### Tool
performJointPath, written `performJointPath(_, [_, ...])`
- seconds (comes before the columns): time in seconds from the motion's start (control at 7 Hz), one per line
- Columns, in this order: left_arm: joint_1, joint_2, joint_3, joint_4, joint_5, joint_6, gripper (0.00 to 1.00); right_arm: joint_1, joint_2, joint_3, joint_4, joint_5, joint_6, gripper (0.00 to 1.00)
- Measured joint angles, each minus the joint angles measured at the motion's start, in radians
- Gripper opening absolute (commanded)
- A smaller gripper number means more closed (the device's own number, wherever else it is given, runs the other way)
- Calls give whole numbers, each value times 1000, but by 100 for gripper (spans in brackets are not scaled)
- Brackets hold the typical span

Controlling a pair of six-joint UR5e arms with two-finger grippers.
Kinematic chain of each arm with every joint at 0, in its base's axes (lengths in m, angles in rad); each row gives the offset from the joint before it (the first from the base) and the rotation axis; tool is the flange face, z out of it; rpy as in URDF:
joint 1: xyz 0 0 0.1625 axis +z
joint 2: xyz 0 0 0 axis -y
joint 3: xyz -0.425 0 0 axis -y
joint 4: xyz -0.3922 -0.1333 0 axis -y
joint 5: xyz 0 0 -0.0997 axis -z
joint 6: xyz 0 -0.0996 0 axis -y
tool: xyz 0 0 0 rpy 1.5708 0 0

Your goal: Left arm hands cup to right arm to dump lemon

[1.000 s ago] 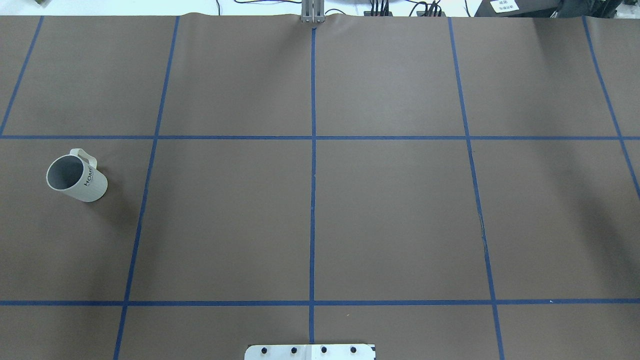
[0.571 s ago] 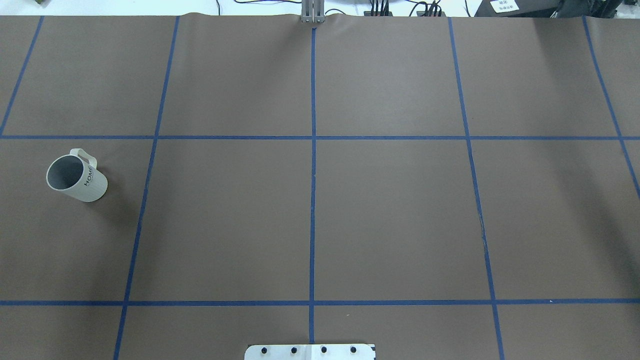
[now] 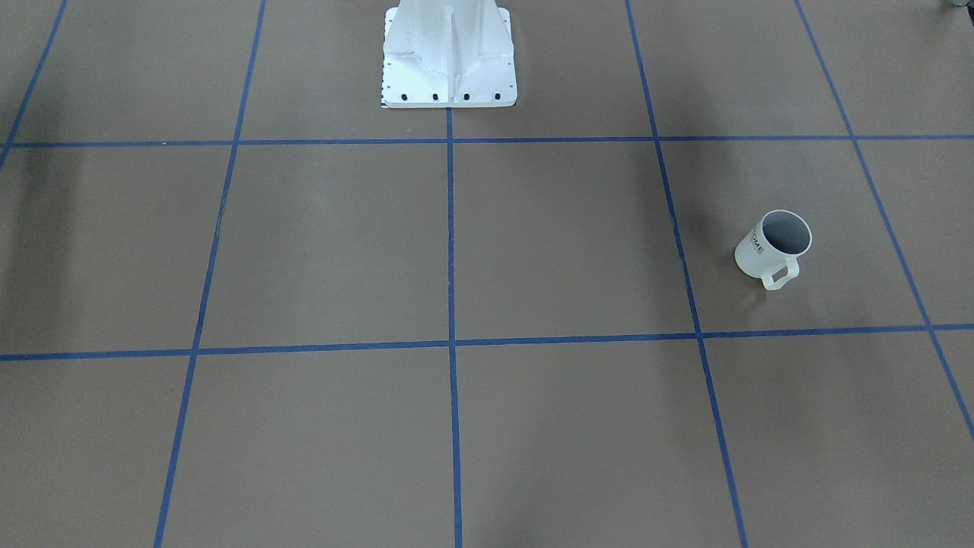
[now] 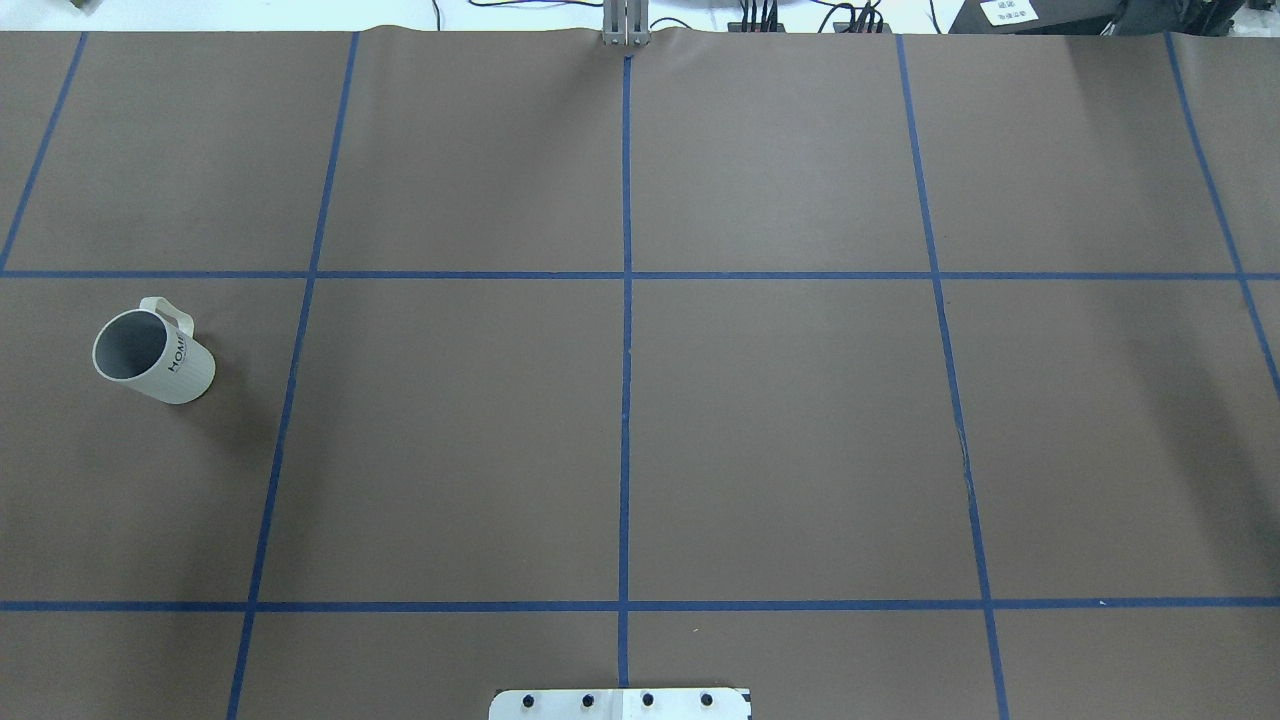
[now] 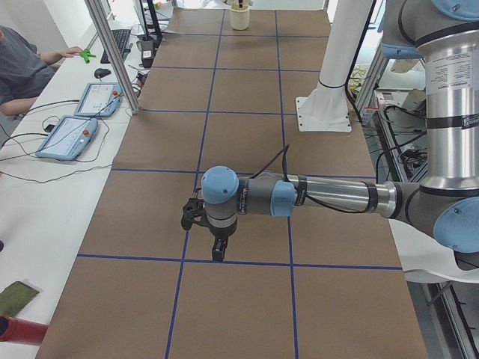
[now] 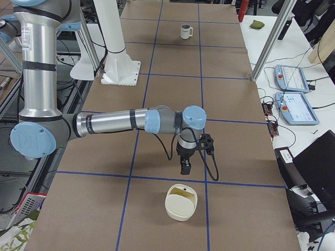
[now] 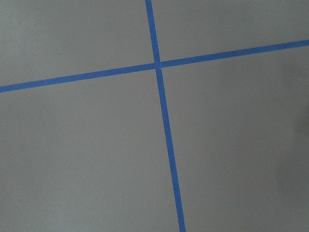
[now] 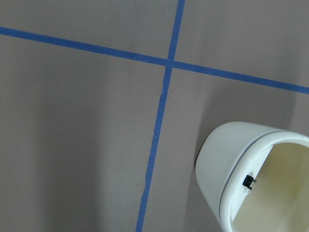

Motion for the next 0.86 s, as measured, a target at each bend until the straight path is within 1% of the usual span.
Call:
performJointPath(0.29, [0,5,-4,0,4,1,100,1,-22,2,50,2,2,100])
performJointPath(0.86, [0,12,-8,0,3,1,100,-1,-16,4,60,5,2,100])
